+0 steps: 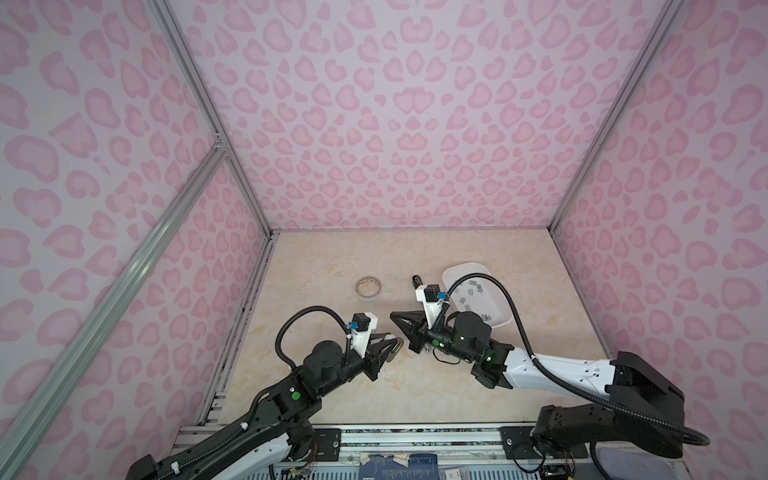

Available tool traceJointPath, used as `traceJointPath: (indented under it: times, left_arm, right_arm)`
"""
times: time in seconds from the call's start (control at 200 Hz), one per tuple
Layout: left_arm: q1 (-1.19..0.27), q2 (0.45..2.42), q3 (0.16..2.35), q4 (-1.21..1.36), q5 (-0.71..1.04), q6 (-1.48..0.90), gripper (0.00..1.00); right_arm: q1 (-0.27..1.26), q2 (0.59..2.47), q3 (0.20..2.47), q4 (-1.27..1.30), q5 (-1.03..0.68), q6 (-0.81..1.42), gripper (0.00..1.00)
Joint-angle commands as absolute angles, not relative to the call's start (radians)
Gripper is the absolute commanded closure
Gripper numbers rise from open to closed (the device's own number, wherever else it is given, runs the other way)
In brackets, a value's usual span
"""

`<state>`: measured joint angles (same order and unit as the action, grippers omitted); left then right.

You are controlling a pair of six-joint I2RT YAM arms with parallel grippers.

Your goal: Load the staples into the stapler

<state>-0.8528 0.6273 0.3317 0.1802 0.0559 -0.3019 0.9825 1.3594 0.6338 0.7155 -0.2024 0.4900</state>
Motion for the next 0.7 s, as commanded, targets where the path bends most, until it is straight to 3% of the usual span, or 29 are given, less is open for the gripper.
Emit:
traceJointPath:
  times: [0.0, 0.695]
  left_arm:
    - [-0.853, 0.614, 0.33, 0.201, 0.028, -0.291, 0.96]
    - [-0.853, 0.614, 0.397, 0.198, 0.011, -0.292, 0.96]
  right_arm:
    - [0.983, 1.359, 0.607, 0.714, -0.191, 0.522, 1.0]
    - [1.032, 1.419, 0.548, 0.686, -0.198, 0.552, 0.99]
